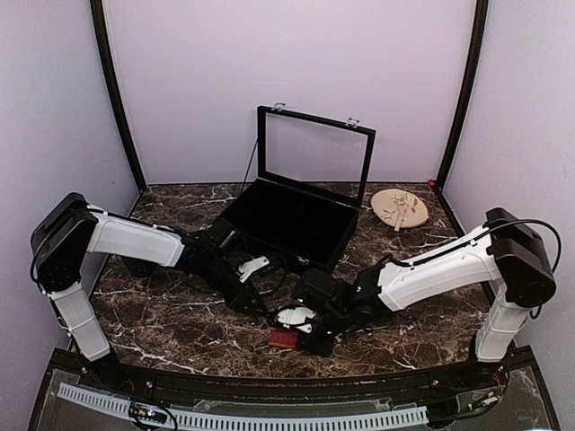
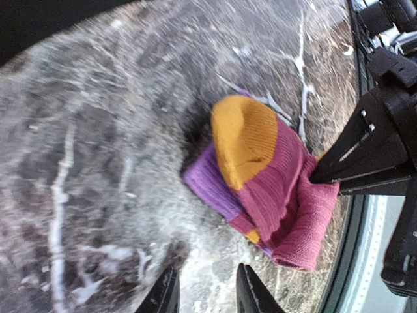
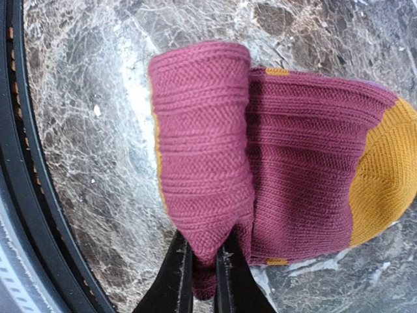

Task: Roll the socks
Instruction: Roll the sock at the center of the board.

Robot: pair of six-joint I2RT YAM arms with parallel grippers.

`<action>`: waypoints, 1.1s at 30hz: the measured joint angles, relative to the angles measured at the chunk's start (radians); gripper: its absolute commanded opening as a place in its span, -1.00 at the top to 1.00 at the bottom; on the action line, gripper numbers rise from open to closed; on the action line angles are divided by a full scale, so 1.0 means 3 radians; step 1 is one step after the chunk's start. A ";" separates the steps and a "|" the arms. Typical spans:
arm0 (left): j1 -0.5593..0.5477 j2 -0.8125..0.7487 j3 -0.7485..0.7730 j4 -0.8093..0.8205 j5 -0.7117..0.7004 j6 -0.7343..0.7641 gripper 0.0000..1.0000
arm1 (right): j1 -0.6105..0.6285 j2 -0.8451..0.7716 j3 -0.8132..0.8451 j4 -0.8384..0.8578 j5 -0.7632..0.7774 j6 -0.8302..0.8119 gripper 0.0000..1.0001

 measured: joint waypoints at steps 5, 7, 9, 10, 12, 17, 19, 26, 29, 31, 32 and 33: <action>-0.0001 -0.0324 -0.0249 0.0272 -0.0253 -0.0099 0.36 | -0.0123 0.0043 0.0055 -0.0056 -0.0309 0.0047 0.96; -0.0006 -0.0487 -0.0366 0.0360 -0.0370 -0.0130 0.35 | -0.0183 0.0057 0.0074 -0.0080 -0.0435 0.0053 0.96; -0.0027 -0.0608 -0.0451 0.0440 -0.0498 -0.0146 0.35 | -0.0244 0.0084 0.0106 -0.0117 -0.0573 0.0060 0.96; -0.0045 -0.0666 -0.0498 0.0483 -0.0573 -0.0150 0.35 | -0.0275 0.0098 0.0118 -0.0134 -0.0646 0.0061 0.96; -0.0093 -0.0778 -0.0590 0.0566 -0.0702 -0.0158 0.34 | -0.0327 0.0120 0.0142 -0.0164 -0.0773 0.0061 0.96; -0.0276 -0.1053 -0.0819 0.0793 -0.0964 -0.0125 0.33 | -0.0449 0.0195 0.0192 -0.0223 -0.1115 0.0076 0.97; -0.0394 -0.1134 -0.0876 0.0876 -0.1064 -0.0065 0.34 | -0.0501 0.0219 0.0203 -0.0245 -0.1263 0.0093 0.97; -0.0712 -0.1272 -0.1010 0.1053 -0.1235 0.0148 0.28 | -0.0675 0.0271 0.0205 -0.0300 -0.1743 0.0186 0.99; -0.0787 -0.1300 -0.1041 0.1082 -0.1232 0.0251 0.26 | -0.0744 0.0294 0.0203 -0.0291 -0.1924 0.0244 1.00; -0.0842 -0.1300 -0.1050 0.1094 -0.1230 0.0310 0.26 | -0.0774 0.0310 0.0202 -0.0275 -0.2033 0.0296 1.00; -0.0868 -0.1300 -0.1052 0.1094 -0.1230 0.0342 0.25 | -0.0779 0.0319 0.0202 -0.0268 -0.2084 0.0318 1.00; -0.0895 -0.1300 -0.1052 0.1094 -0.1230 0.0365 0.25 | -0.0786 0.0328 0.0202 -0.0261 -0.2118 0.0329 1.00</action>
